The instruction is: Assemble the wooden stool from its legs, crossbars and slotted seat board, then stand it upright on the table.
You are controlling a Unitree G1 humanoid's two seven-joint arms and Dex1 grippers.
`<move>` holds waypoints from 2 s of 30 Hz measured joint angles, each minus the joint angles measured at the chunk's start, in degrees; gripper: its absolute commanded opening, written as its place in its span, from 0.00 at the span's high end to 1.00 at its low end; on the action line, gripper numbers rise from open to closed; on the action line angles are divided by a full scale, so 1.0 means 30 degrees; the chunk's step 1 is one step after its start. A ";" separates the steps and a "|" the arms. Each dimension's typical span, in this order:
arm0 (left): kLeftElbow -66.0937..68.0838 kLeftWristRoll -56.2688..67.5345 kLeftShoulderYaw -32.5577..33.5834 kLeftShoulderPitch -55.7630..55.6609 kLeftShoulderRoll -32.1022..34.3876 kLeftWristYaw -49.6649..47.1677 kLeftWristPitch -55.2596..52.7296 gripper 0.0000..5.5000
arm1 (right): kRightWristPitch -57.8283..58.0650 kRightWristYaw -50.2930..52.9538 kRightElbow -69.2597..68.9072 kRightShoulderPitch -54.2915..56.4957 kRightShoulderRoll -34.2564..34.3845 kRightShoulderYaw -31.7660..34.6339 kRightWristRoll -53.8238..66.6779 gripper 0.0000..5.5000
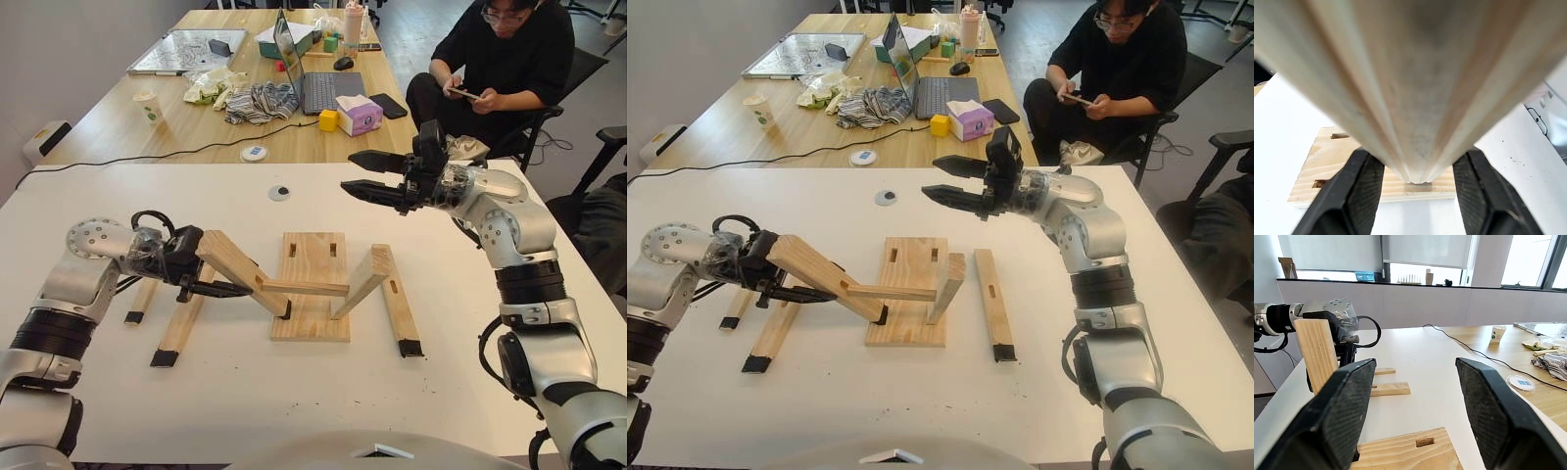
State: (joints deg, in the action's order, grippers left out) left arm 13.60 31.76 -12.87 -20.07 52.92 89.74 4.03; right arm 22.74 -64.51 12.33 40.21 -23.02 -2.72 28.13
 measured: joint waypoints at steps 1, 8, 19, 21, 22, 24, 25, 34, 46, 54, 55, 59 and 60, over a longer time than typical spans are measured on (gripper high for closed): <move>-0.0338 -0.0043 0.0060 0.0285 0.0000 -0.0098 0.0084 0.63 | -0.0001 0.0012 0.0000 -0.0126 -0.0004 0.0004 0.0000 0.46; -0.1101 -0.0163 0.0407 0.1247 -0.0066 -0.0870 0.0375 0.63 | -0.0243 -0.0014 0.0435 -0.0222 -0.0018 0.0010 -0.0195 0.46; -0.2480 -0.1466 -0.0788 -0.0566 -0.0515 -0.1961 -0.2338 0.63 | -0.1006 0.0203 0.0951 -0.0221 -0.0023 -0.0083 -0.1019 0.46; -0.3051 -0.1474 -0.0944 -0.0655 -0.0518 -0.2466 -0.3070 0.63 | -0.1513 0.0541 0.1449 -0.0215 -0.0086 -0.0217 -0.1798 0.46; -0.3302 -0.1474 -0.0990 -0.0663 -0.0516 -0.2702 -0.3362 0.63 | -0.1674 0.0682 0.1695 -0.0194 -0.0120 -0.0242 -0.2116 0.46; -0.3848 -0.1477 -0.1095 -0.0655 -0.0510 -0.3281 -0.4010 0.63 | -0.1770 0.0874 0.2378 -0.0029 -0.0183 -0.0256 -0.2847 0.46; -0.4118 -0.1479 -0.1143 -0.0643 -0.0512 -0.3556 -0.4326 0.63 | -0.1653 0.1057 0.2687 0.0234 -0.0196 -0.0250 -0.3029 0.46; -0.6498 -0.1366 -0.1758 -0.0306 -0.0809 -0.6620 -0.6829 0.63 | 0.9481 -0.1076 0.0778 0.9794 -0.3765 -0.1547 -0.2037 0.46; -0.6757 -0.1376 -0.2547 -0.0684 -0.1789 -0.9209 -0.8380 0.63 | 1.4057 -0.4501 -0.7713 0.9662 -0.5311 -1.1190 -0.1618 0.46; -0.6469 -0.1378 -0.3043 -0.1330 -0.1921 -0.9300 -0.8612 0.63 | 1.1550 -0.2108 -0.7776 0.7758 -0.5086 -1.4525 -0.4934 0.46; -0.6434 -0.1378 -0.3125 -0.1440 -0.1932 -0.9310 -0.8644 0.63 | 1.1196 -0.1826 -0.7549 0.7702 -0.5048 -1.4704 -0.5189 0.46; -0.6360 -0.1378 -0.3235 -0.1575 -0.1975 -0.9325 -0.8690 0.63 | 1.0386 -0.1609 -0.7022 0.7560 -0.4425 -1.5227 -0.6084 0.58; -0.6322 -0.1377 -0.3260 -0.1607 -0.1984 -0.9324 -0.8690 0.63 | 1.0304 -0.1553 -0.6957 0.7381 -0.4442 -1.5369 -0.6413 0.60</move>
State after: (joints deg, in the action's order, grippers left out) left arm -5.36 27.63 -22.65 -24.89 46.97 61.76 -22.04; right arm 53.65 -69.16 -8.54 62.35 -36.34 -48.83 8.89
